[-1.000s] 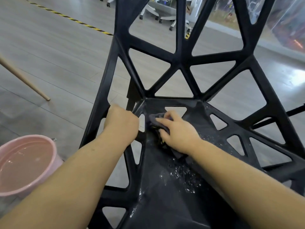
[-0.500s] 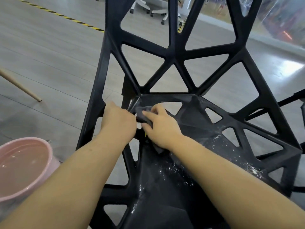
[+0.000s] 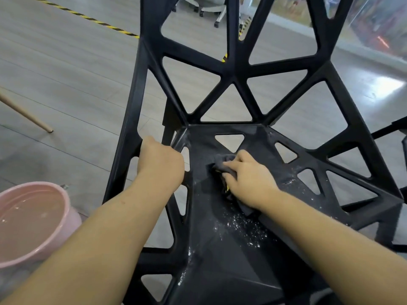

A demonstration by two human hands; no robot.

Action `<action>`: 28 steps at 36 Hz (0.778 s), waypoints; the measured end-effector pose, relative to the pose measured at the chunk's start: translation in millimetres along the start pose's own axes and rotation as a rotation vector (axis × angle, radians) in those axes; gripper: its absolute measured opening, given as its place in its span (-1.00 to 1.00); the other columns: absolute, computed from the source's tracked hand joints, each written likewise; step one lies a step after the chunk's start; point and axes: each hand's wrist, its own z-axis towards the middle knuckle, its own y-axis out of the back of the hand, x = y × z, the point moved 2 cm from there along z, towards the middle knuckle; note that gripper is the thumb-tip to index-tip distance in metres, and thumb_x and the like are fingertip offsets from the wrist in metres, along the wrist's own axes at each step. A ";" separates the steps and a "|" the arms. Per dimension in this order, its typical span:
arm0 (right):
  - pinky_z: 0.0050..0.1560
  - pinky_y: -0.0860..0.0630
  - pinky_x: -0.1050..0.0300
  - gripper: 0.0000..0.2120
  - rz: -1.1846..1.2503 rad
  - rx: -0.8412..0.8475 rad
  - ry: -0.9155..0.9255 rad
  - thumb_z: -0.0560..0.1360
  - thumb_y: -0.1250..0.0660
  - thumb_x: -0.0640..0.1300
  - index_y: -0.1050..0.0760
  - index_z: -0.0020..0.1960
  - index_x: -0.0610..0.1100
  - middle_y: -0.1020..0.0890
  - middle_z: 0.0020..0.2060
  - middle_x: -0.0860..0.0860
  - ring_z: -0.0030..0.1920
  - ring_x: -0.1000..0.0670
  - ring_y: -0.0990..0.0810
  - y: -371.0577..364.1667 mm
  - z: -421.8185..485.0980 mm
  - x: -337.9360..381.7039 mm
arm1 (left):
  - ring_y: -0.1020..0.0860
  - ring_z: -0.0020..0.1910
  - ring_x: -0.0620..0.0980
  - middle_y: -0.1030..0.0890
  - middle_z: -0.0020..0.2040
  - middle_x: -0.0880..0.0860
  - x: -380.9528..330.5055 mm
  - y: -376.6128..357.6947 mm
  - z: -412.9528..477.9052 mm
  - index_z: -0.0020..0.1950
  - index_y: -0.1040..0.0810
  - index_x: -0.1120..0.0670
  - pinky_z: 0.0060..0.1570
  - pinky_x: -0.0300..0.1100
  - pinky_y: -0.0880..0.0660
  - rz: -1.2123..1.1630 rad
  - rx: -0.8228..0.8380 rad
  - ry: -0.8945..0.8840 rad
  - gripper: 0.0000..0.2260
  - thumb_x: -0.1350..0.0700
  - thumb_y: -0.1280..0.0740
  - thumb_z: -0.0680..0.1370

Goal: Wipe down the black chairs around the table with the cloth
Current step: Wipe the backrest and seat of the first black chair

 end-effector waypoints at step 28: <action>0.11 -0.46 0.07 -0.72 0.033 0.005 -0.048 0.56 -0.20 0.03 -0.52 0.23 0.08 -0.34 0.15 0.01 0.13 -0.07 -0.51 -1.0 5.1 20.6 | -0.29 -0.42 -0.12 -0.38 -0.40 -0.11 -1.6 0.5 -0.3 -0.31 -0.34 0.00 -0.17 -0.15 -0.16 -0.020 -0.004 0.035 -0.81 0.28 -0.16 0.41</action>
